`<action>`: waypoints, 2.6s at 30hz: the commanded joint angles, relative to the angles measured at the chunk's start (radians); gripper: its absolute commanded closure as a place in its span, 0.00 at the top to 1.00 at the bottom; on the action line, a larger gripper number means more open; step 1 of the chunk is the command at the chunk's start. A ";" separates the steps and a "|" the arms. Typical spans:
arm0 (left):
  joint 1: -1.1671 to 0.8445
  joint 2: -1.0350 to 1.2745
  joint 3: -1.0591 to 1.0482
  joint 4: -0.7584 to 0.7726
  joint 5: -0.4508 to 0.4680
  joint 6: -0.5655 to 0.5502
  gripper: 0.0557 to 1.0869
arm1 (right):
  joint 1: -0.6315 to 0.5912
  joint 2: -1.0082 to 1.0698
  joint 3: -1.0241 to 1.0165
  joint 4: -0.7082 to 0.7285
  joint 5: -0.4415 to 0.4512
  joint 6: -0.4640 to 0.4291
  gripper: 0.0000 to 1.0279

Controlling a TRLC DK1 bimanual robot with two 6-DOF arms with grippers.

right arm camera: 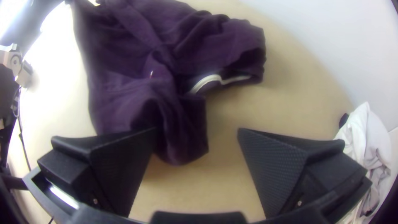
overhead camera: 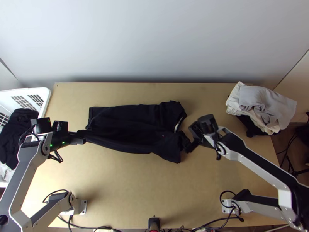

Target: Fold the t-shirt

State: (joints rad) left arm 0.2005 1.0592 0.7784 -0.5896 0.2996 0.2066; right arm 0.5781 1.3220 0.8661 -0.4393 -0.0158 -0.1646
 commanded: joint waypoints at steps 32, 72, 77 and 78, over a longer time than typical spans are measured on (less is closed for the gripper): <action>-0.026 -0.054 -0.068 -0.015 -0.010 0.007 0.03 | 0.124 0.203 0.008 -0.134 -0.343 0.135 0.50; -0.016 -0.271 -0.037 -0.211 -0.004 0.043 0.03 | 0.128 -0.116 0.277 -0.595 -0.342 0.051 0.03; -0.016 -0.327 -0.045 -0.263 -0.002 0.048 0.03 | 0.149 -0.152 0.277 -0.653 -0.346 0.048 0.03; -0.016 -0.340 -0.047 -0.273 -0.002 0.051 0.03 | 0.152 -0.158 0.275 -0.665 -0.351 0.046 0.03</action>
State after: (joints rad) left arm 0.1837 0.7872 0.7406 -0.8009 0.2958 0.2447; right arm 0.7036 1.2087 1.1332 -1.0359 -0.3580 -0.1131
